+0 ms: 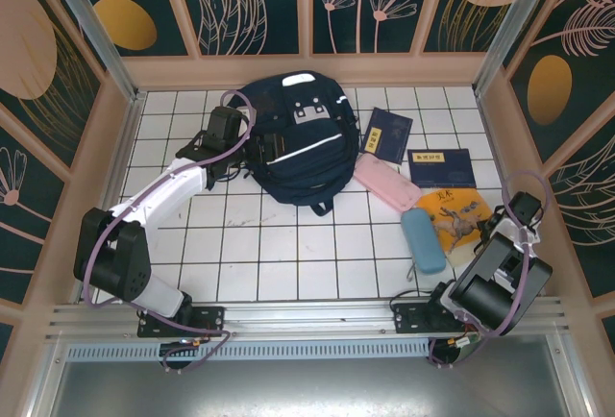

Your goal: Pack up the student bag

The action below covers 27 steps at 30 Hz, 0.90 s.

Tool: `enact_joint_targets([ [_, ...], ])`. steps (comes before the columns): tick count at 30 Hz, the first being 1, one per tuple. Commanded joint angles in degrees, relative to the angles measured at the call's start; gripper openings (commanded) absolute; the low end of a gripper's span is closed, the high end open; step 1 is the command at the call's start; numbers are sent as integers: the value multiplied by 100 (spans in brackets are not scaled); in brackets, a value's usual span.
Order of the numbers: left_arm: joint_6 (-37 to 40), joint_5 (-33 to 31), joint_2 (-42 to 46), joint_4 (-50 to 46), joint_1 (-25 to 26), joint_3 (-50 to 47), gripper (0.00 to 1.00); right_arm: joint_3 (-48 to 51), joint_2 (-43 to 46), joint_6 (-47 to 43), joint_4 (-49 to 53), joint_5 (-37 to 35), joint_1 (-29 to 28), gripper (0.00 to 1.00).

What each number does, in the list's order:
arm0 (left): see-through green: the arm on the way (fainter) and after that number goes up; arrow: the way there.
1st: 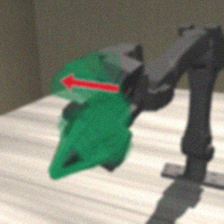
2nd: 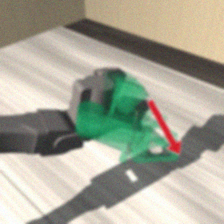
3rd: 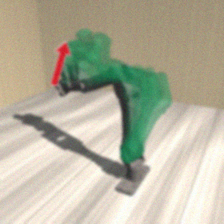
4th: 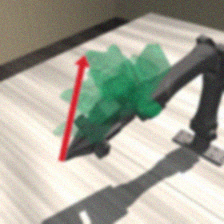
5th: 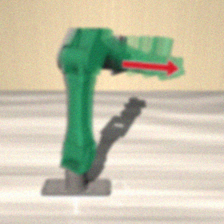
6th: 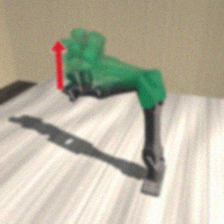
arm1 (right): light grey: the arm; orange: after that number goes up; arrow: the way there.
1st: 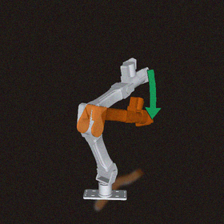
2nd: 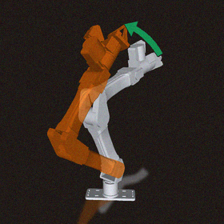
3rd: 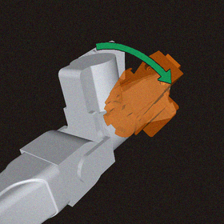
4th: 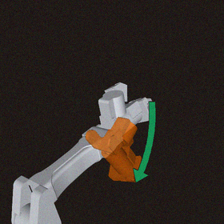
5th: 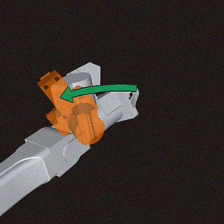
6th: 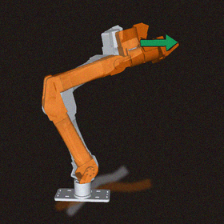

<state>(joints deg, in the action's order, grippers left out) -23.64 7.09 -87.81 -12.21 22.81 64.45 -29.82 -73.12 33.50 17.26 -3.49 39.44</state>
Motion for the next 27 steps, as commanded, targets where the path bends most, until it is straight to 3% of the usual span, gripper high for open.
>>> enact_joint_targets([
  [1, -62, 101, -55, 78, -7, 180, 99, 165, -203, 6, -127, 499, 23, 54],
  [8, -106, 253, -129, 69, 46, 287, 98, 96, -250, 20, -271, 1094, -400, 19],
  [13, -150, 301, -238, 76, 165, 417, 98, -25, -24, 143, -222, 1223, -845, 1],
  [19, -215, 328, -497, 97, 450, 643, 98, -228, 250, 218, -8, 1246, -1282, 0],
  [27, -545, 619, -846, 336, 788, 889, 98, -763, 1016, 126, 586, 1153, -1447, 0],
])
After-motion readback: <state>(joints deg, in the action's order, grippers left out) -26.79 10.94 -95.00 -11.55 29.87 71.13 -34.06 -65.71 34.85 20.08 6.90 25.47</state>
